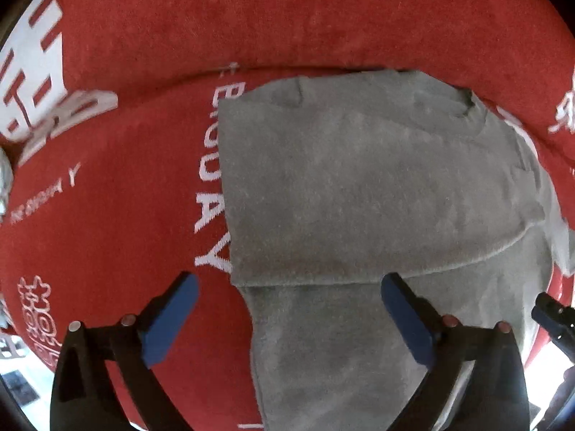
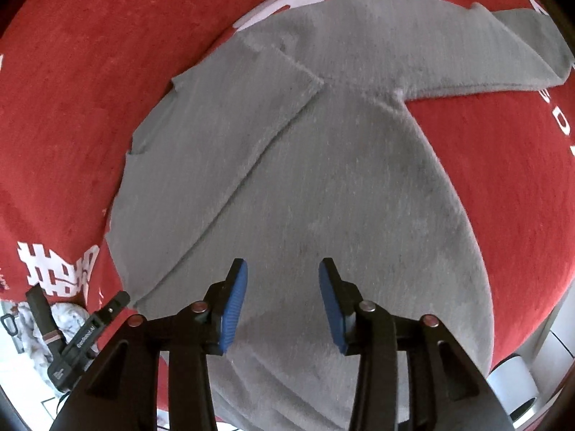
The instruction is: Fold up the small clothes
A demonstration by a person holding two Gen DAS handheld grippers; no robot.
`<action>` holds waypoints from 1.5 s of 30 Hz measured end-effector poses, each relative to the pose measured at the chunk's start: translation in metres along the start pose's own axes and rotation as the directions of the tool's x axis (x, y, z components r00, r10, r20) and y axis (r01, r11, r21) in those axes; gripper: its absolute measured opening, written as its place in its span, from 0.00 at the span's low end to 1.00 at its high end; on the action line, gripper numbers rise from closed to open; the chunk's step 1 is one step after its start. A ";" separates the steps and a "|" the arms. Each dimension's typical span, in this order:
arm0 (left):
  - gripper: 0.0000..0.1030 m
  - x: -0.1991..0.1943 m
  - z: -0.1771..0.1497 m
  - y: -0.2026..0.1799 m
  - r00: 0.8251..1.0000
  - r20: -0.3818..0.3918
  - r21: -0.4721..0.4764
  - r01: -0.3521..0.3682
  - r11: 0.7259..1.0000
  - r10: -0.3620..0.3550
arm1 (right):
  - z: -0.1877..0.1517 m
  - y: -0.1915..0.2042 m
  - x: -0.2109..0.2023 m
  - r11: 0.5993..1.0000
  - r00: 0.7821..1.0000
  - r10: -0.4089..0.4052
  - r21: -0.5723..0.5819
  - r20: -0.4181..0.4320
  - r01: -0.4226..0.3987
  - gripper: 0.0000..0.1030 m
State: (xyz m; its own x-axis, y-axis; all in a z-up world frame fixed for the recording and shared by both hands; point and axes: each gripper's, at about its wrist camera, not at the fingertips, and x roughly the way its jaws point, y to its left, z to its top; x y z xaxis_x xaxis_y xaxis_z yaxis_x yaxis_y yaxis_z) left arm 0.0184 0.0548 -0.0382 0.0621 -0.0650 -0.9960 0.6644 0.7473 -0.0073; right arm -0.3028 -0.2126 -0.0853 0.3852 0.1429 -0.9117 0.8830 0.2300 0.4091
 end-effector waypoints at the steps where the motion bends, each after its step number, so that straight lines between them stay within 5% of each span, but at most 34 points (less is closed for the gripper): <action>1: 0.99 0.000 -0.004 -0.003 1.000 -0.003 0.008 -0.002 1.000 0.002 | -0.002 0.000 -0.001 1.000 1.000 0.002 -0.004 0.001 -0.002 0.45; 14: 0.99 -0.002 -0.009 -0.036 0.997 -0.065 0.017 0.052 0.998 -0.051 | -0.028 -0.031 -0.025 0.998 0.998 0.045 0.052 0.032 -0.047 0.57; 23: 0.99 0.001 -0.011 -0.097 0.989 -0.093 0.099 0.127 0.987 -0.118 | -0.012 -0.106 -0.058 0.973 0.987 0.090 0.200 0.131 -0.115 0.60; 36: 0.99 0.011 0.002 -0.245 0.984 -0.129 0.141 0.140 0.980 -0.122 | 0.083 -0.269 -0.093 0.864 0.961 0.079 0.463 0.265 -0.199 0.60; 45: 0.99 0.022 0.021 -0.315 0.983 -0.139 0.174 0.144 0.974 -0.121 | 0.128 -0.336 -0.079 0.752 0.916 0.197 0.545 0.351 -0.370 0.60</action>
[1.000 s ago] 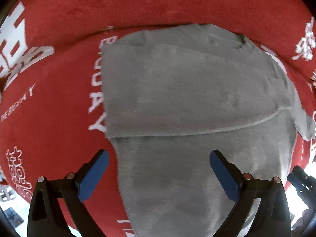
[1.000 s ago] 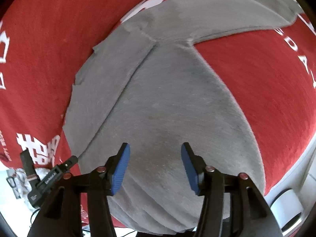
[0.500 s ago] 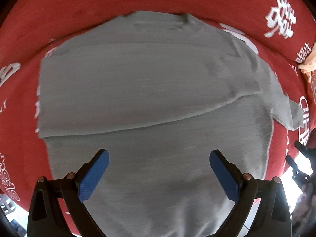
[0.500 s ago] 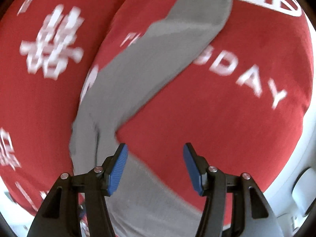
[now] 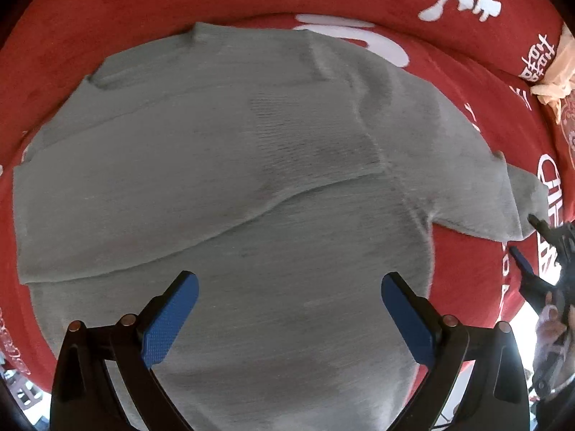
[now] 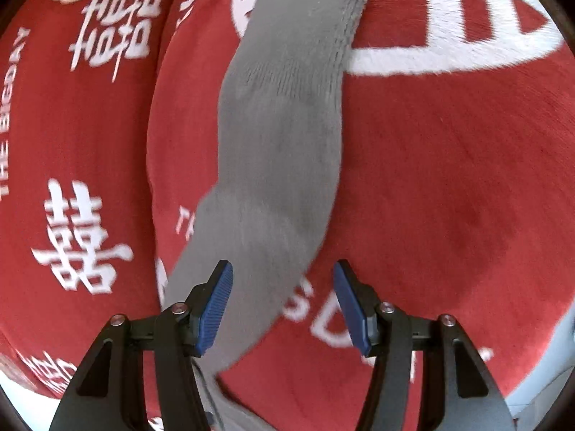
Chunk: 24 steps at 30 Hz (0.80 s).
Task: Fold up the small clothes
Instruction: 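Grasp the cuff of the other sleeve with the right gripper, then fold the held sleeve across the sweater body with the right gripper and release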
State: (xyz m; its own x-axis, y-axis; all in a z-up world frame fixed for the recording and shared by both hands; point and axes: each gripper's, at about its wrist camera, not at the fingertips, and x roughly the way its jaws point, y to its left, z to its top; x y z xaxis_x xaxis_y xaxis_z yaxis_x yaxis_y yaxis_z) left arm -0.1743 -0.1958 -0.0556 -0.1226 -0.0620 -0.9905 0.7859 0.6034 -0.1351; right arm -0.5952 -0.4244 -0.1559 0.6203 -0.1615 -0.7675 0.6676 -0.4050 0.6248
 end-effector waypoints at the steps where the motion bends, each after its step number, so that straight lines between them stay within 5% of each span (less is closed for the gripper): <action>1: 0.99 0.000 0.004 -0.005 1.000 0.007 -0.002 0.004 1.000 -0.004 | 0.006 -0.002 0.001 1.000 1.000 0.011 0.014 0.002 -0.011 0.60; 8: 0.99 -0.003 0.022 -0.023 0.998 0.052 0.002 0.027 1.000 -0.027 | 0.026 -0.010 0.001 0.975 0.983 0.181 0.132 0.014 -0.181 0.59; 11: 0.99 -0.004 0.030 -0.023 0.998 0.060 -0.009 0.027 1.000 -0.027 | 0.028 -0.008 0.006 0.963 0.975 0.223 0.158 -0.016 -0.218 0.29; 12: 0.99 -0.005 0.031 -0.022 0.997 0.068 -0.014 0.027 1.000 -0.026 | 0.028 -0.007 0.008 0.960 0.972 0.234 0.163 -0.024 -0.227 0.08; 14: 0.99 -0.009 0.025 -0.019 0.996 0.088 -0.025 0.026 0.999 -0.023 | 0.028 -0.006 0.009 0.950 0.962 0.271 0.170 -0.035 -0.262 0.06; 17: 0.99 -0.013 0.030 -0.017 0.993 0.113 -0.031 0.038 0.999 -0.034 | 0.024 0.016 0.012 0.929 0.932 0.358 0.125 -0.064 -0.348 0.06; 24: 0.99 -0.028 0.015 0.016 0.986 0.154 -0.077 0.076 0.994 -0.064 | -0.002 0.099 0.013 0.829 0.809 0.534 -0.034 -0.246 -0.558 0.06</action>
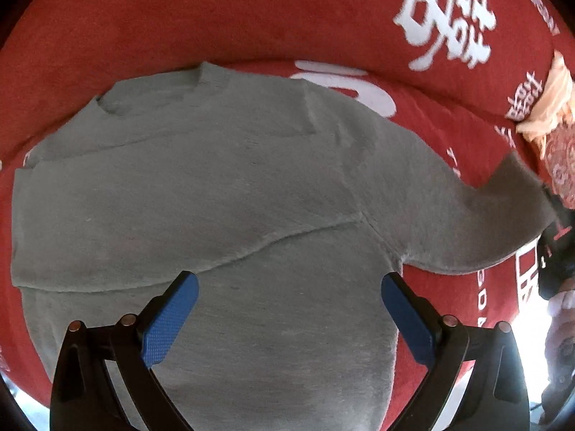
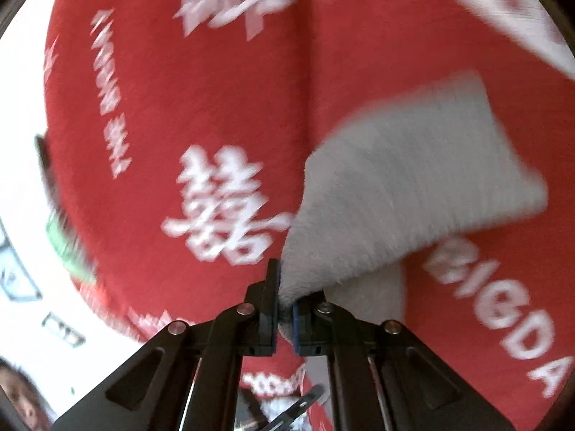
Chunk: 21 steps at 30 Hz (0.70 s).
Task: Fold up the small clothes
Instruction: 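Fold the held sleeve across the sweater body with the right gripper and release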
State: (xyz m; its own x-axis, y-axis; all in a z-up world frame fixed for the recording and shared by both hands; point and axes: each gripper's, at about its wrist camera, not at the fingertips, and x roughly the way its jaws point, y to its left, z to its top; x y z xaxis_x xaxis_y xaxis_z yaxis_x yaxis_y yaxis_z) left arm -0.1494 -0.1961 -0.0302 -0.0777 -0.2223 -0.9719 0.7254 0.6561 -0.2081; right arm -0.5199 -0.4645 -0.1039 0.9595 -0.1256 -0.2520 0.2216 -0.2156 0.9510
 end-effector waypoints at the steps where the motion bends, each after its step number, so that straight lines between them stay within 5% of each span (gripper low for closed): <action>1: 0.99 0.001 -0.002 0.004 1.000 0.003 -0.013 0.002 1.000 -0.002 | -0.005 0.013 0.013 0.999 0.999 0.016 -0.037 -0.036 -0.017 0.06; 6: 0.99 -0.014 -0.005 0.039 0.997 0.041 -0.035 -0.064 0.997 0.065 | -0.047 0.075 0.086 0.968 0.975 -0.011 -0.246 -0.221 -0.045 0.06; 11: 0.99 -0.033 -0.009 0.099 0.995 0.077 -0.096 -0.056 0.994 0.063 | -0.117 0.107 0.160 0.900 0.923 -0.153 -0.435 -0.353 -0.017 0.06; 17: 0.99 -0.045 -0.011 0.169 0.988 0.106 -0.160 -0.096 0.982 0.114 | -0.209 0.082 0.256 0.844 0.818 -0.350 -0.533 -0.457 0.064 0.06; 21: 0.99 -0.047 -0.013 0.205 0.990 0.096 -0.176 -0.082 0.981 0.100 | -0.244 0.040 0.296 0.757 0.719 -0.570 -0.594 -0.397 0.273 0.11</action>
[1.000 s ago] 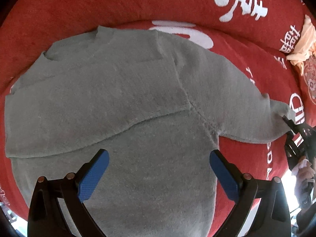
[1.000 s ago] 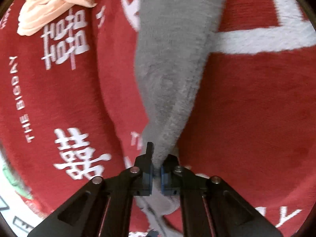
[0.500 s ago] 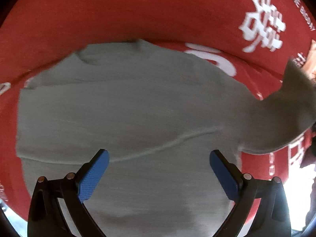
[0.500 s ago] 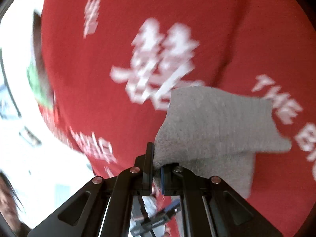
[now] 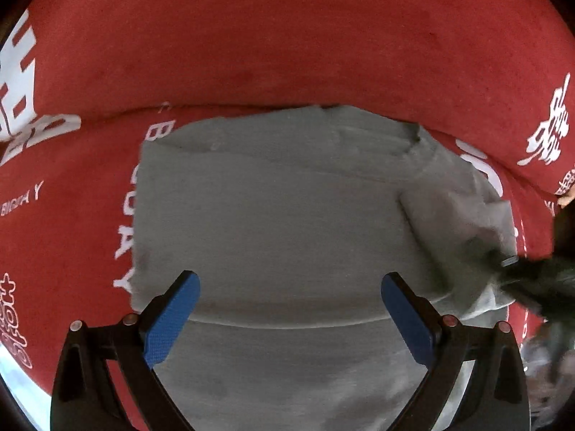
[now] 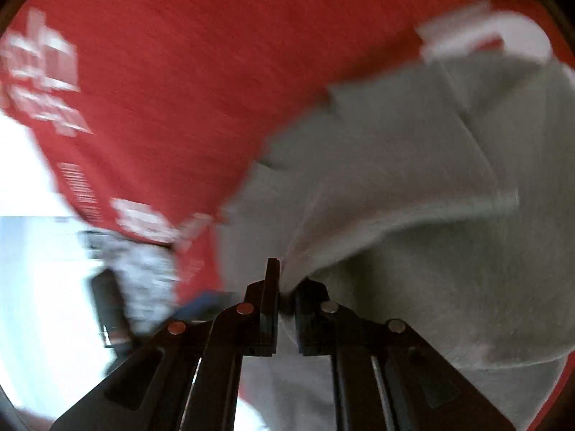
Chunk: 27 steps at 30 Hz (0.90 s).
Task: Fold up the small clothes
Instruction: 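Fold the held sleeve across the sweater body with the right gripper and release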
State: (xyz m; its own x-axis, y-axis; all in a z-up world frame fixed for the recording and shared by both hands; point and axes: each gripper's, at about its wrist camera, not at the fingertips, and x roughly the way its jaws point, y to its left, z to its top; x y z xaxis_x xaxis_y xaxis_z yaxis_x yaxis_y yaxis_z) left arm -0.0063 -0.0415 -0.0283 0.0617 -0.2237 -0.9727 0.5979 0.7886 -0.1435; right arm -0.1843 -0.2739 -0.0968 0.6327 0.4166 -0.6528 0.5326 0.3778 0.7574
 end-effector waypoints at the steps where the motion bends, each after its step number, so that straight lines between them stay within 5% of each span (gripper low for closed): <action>1: 0.99 0.000 0.000 0.005 1.000 -0.002 -0.003 0.013 1.000 -0.013 | -0.003 -0.001 0.009 0.998 0.998 -0.061 0.016 -0.014 0.061 0.18; 3: 0.99 0.000 0.001 0.015 0.999 -0.002 -0.010 0.045 0.999 -0.045 | -0.009 -0.005 0.011 0.993 0.995 -0.102 0.055 -0.007 0.102 0.36; 7: 0.99 -0.001 0.001 0.024 0.991 -0.009 -0.038 0.134 0.990 -0.134 | -0.016 -0.008 -0.014 0.980 0.983 -0.147 0.150 0.115 0.129 0.38; 8: 0.99 0.000 0.002 0.027 0.985 -0.013 -0.054 0.170 0.984 -0.171 | -0.015 -0.009 -0.021 0.975 0.973 -0.166 0.175 0.160 0.138 0.37; 10: 0.99 -0.001 0.003 0.032 0.972 -0.017 -0.089 0.234 0.968 -0.236 | -0.010 -0.009 -0.028 0.966 0.959 -0.183 0.221 0.215 0.135 0.09; 12: 0.99 -0.004 0.006 0.040 0.956 -0.015 -0.125 0.289 0.949 -0.293 | 0.001 0.004 -0.024 0.975 0.961 -0.156 0.191 0.228 0.113 0.08; 15: 0.99 -0.006 0.009 0.052 0.938 -0.001 -0.156 0.342 0.927 -0.347 | 0.005 0.043 -0.001 0.992 0.977 -0.116 -0.031 0.179 0.123 0.08; 19: 0.99 -0.002 0.011 0.063 0.933 -0.003 -0.169 0.354 0.920 -0.359 | -0.015 0.088 0.039 0.951 0.989 -0.132 -0.274 0.060 0.144 0.08; 23: 0.99 0.009 0.009 0.068 0.928 -0.022 -0.208 0.361 0.909 -0.373 | -0.041 0.091 0.078 0.919 0.974 -0.216 -0.351 -0.065 0.181 0.12; 25: 0.99 0.012 0.008 0.067 0.924 -0.032 -0.216 0.365 0.906 -0.380 | -0.049 0.085 0.087 0.918 0.963 -0.247 -0.345 -0.108 0.196 0.27; 27: 0.99 0.016 0.006 0.063 0.923 -0.046 -0.211 0.364 0.907 -0.381 | -0.057 0.078 0.085 0.927 0.964 -0.236 -0.326 -0.126 0.184 0.32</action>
State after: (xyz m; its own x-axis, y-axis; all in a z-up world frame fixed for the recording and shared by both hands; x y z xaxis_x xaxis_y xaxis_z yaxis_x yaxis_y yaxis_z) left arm 0.0369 0.0012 -0.0522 -0.2082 -0.4807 -0.8518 0.3959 0.7549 -0.5228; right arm -0.1210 -0.1616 -0.0941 0.4137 0.4163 -0.8097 0.4271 0.6967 0.5764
